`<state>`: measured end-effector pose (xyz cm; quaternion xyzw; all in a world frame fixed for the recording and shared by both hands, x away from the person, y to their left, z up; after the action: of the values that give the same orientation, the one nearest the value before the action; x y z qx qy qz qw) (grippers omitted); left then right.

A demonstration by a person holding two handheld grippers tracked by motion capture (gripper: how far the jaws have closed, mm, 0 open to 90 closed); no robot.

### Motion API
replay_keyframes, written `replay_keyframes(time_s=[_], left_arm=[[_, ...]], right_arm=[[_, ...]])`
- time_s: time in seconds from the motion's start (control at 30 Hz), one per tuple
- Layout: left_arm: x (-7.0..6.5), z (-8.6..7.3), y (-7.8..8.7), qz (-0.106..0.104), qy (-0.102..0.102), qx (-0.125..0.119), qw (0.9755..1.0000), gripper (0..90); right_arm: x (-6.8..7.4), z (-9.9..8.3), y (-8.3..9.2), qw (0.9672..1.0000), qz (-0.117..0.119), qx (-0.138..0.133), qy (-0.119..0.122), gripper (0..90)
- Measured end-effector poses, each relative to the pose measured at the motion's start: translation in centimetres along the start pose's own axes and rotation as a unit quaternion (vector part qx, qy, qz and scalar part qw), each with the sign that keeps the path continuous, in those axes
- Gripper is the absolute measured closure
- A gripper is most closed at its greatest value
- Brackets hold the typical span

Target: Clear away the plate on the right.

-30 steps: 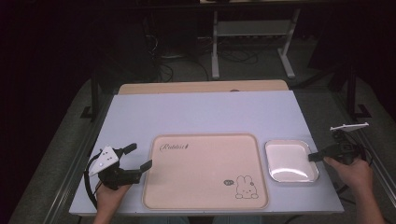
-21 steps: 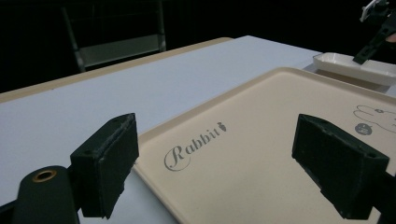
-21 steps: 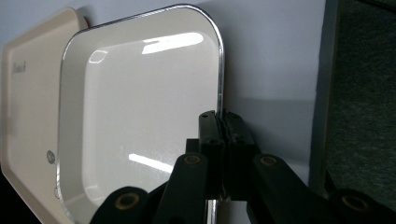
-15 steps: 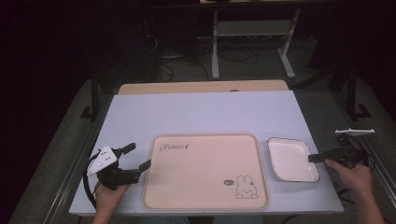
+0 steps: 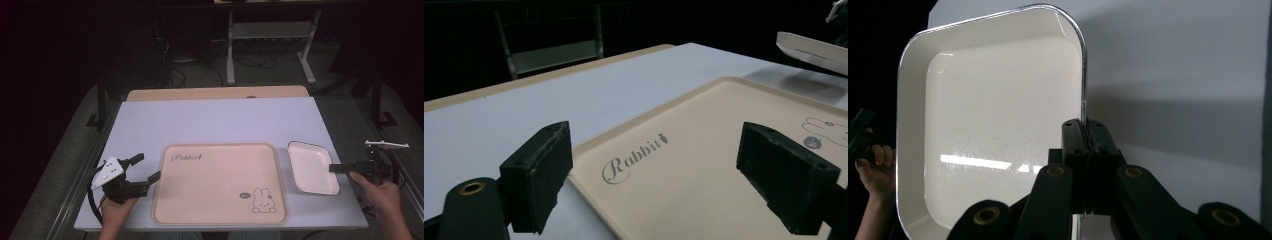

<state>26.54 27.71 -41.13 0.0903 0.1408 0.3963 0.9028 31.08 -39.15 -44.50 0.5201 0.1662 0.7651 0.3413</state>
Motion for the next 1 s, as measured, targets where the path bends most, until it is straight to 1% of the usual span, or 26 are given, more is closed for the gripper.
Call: replay_keyframes(time_s=[0.2, 0.3, 0.33, 0.37, 0.4, 0.43, 0.5, 0.57, 0.6, 0.63, 0.67, 0.77, 0.8, 0.83, 0.87, 0.9, 0.93, 0.97, 1.0], left_arm=[[0.0, 0.0, 0.0, 0.000, -0.002, 0.001, 1.0000, 14.2], [0.0, 0.0, 0.0, -0.001, 0.000, -0.001, 1.0000, 14.2], [0.1, 0.0, 0.0, 0.000, 0.000, -0.001, 1.0000, 14.2], [0.1, 0.0, 0.1, 0.000, 0.001, -0.002, 1.0000, 14.2], [0.1, 0.0, 0.1, 0.000, 0.001, -0.002, 1.0000, 14.2], [0.1, 0.0, 0.1, 0.000, 0.001, -0.002, 1.0000, 14.2], [0.1, 0.0, 0.0, 0.000, 0.000, -0.001, 1.0000, 14.2], [0.0, 0.0, 0.0, 0.000, 0.000, 0.000, 1.0000, 14.2], [-0.1, 0.0, 0.0, 0.000, -0.001, 0.001, 1.0000, 14.2], [-0.1, 0.0, 0.0, 0.000, -0.001, 0.001, 1.0000, 14.2], [-0.1, 0.0, 0.0, 0.000, -0.001, 0.001, 1.0000, 14.2], [0.0, 0.0, 0.0, 0.000, 0.001, -0.001, 1.0000, 14.2], [0.0, 0.0, 0.0, 0.000, 0.001, -0.002, 1.0000, 14.2], [0.0, 0.0, 0.1, 0.000, 0.000, -0.002, 1.0000, 14.2], [0.0, 0.0, 0.1, 0.000, 0.000, -0.002, 1.0000, 14.2], [0.0, 0.0, 0.1, 0.000, 0.003, -0.004, 1.0000, 14.2], [0.0, 0.0, 0.1, 0.000, 0.003, -0.004, 1.0000, 14.2], [0.1, 0.0, 0.1, 0.000, 0.003, -0.004, 1.0000, 14.2], [0.1, 0.0, 0.1, 0.000, 0.004, -0.004, 1.0000, 14.2]], right_arm=[[0.6, -0.4, -0.3, 0.9997, 0.022, -0.008, -0.003, 87.9], [0.8, -0.5, -0.4, 0.9997, 0.024, -0.010, -0.004, 87.9], [1.2, -0.5, -0.5, 0.9997, 0.022, -0.011, 0.001, 87.7], [1.2, -0.5, -0.5, 0.9997, 0.022, -0.011, 0.001, 87.7], [1.7, -0.5, -0.5, 0.9996, 0.023, -0.010, 0.007, 87.4], [1.7, -0.5, -0.5, 0.9996, 0.023, -0.010, 0.007, 87.4], [2.6, -0.4, -0.5, 0.9993, 0.031, -0.016, 0.011, 87.1], [2.8, -0.3, -0.5, 0.9991, 0.034, -0.020, 0.012, 87.2], [3.4, -0.2, -0.4, 0.9985, 0.046, -0.028, 0.012, 87.3], [3.4, -0.2, -0.4, 0.9985, 0.046, -0.028, 0.012, 87.3], [4.0, 0.1, -0.3, 0.9986, 0.044, -0.027, 0.014, 87.6], [5.0, 0.6, 0.0, 0.9983, 0.045, -0.035, 0.016, 87.4], [5.0, 0.6, 0.0, 0.9983, 0.045, -0.035, 0.016, 87.4], [5.7, 1.1, 0.2, 0.9979, 0.046, -0.040, 0.020, 87.5], [5.7, 1.1, 0.2, 0.9979, 0.046, -0.040, 0.020, 87.5], [6.6, 1.5, 0.4, 0.9973, 0.051, -0.048, 0.024, 87.5], [7.0, 1.8, 0.6, 0.9969, 0.054, -0.052, 0.025, 87.6], [7.0, 1.8, 0.6, 0.9969, 0.054, -0.052, 0.025, 87.6], [7.5, 2.1, 0.7, 0.9965, 0.055, -0.056, 0.028, 87.7]])
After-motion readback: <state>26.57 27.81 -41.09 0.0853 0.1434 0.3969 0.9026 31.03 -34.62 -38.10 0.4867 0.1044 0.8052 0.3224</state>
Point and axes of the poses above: each handheld gripper's, and its own axes: y roughly backward along the jaws, z roughly out of its top, x roughly to its left, the point moved 2 cm from there along -y, roughly forward along the jaws, and after that the axes turned 10 degrees about y, right-handed, at the moved point
